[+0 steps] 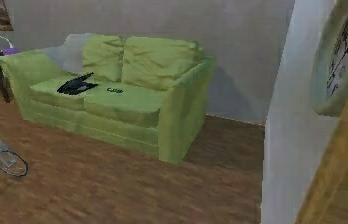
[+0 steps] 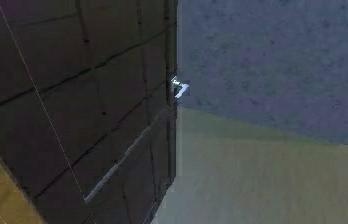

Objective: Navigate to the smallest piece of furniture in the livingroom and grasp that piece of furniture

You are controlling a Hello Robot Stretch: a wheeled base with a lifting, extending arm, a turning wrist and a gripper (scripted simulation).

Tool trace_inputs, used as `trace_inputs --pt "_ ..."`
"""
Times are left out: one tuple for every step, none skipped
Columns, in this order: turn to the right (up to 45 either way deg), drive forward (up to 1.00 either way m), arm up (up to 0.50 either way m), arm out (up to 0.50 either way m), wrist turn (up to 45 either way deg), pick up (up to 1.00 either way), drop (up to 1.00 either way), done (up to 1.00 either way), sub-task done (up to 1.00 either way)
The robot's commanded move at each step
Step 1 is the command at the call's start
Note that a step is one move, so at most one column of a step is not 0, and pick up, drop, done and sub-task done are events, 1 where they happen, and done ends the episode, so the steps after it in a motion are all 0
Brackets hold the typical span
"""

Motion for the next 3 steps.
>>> trace_inputs --pt "0.0 0.95 0.0 0.0 0.0 0.0 0.0 0.0 0.0" --pt "-45.0 0.0 0.0 0.0 0.0 0.0 0.0 0.0 0.0" --pt "-30.0 0.0 0.0 0.0 0.0 0.0 0.0 0.0 0.0"
